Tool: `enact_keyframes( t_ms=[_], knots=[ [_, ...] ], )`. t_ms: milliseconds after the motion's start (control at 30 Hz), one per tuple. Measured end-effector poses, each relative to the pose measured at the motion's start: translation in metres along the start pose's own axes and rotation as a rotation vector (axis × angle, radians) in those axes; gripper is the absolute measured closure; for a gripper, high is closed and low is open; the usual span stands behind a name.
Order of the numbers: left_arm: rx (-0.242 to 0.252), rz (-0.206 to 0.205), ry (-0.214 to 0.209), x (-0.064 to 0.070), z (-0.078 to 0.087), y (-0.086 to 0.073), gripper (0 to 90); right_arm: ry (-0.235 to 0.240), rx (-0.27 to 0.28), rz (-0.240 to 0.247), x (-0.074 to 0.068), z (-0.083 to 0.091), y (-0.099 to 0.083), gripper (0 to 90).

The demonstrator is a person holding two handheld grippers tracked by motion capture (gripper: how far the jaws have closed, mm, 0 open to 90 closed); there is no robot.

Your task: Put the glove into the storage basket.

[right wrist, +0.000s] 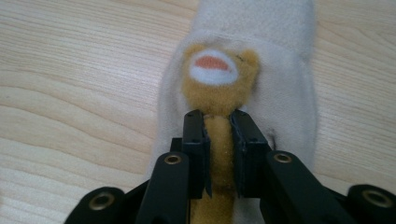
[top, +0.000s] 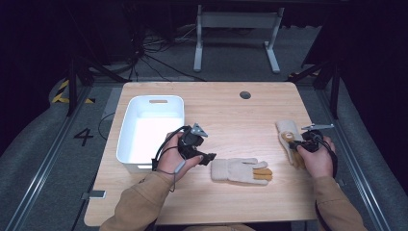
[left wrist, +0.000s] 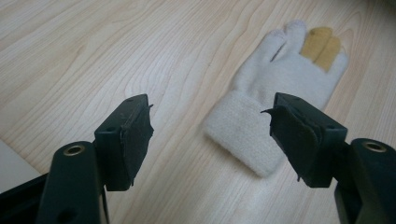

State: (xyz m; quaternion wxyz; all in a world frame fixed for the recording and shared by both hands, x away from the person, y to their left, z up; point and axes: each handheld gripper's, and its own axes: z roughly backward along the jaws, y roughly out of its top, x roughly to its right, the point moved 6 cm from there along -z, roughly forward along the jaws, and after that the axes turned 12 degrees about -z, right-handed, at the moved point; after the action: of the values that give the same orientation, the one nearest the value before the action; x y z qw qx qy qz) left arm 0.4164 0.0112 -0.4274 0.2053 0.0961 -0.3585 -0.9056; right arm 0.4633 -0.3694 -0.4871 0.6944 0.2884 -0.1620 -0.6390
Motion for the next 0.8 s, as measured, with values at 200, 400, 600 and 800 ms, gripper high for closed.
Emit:
enact_keyframes(
  t_ms=[200, 400, 600, 800],
  knots=[
    [0.001, 0.001, 0.000, -0.001, 0.000, 0.000, 30.2, -0.004, 0.029, 0.005, 0.001, 0.006, 0.004, 79.4],
    [0.001, 0.003, -0.003, 0.000, 0.000, 0.000, 30.2, 0.005, 0.056, 0.013, -0.001, 0.015, 0.009, 79.9],
    [-0.001, 0.002, -0.006, -0.001, 0.000, 0.000, 30.2, 0.017, 0.086, 0.020, -0.002, 0.028, 0.015, 80.1],
    [0.003, -0.002, -0.005, -0.001, 0.000, 0.001, 30.2, 0.043, 0.117, 0.044, -0.010, 0.046, 0.020, 80.2]
  ],
)
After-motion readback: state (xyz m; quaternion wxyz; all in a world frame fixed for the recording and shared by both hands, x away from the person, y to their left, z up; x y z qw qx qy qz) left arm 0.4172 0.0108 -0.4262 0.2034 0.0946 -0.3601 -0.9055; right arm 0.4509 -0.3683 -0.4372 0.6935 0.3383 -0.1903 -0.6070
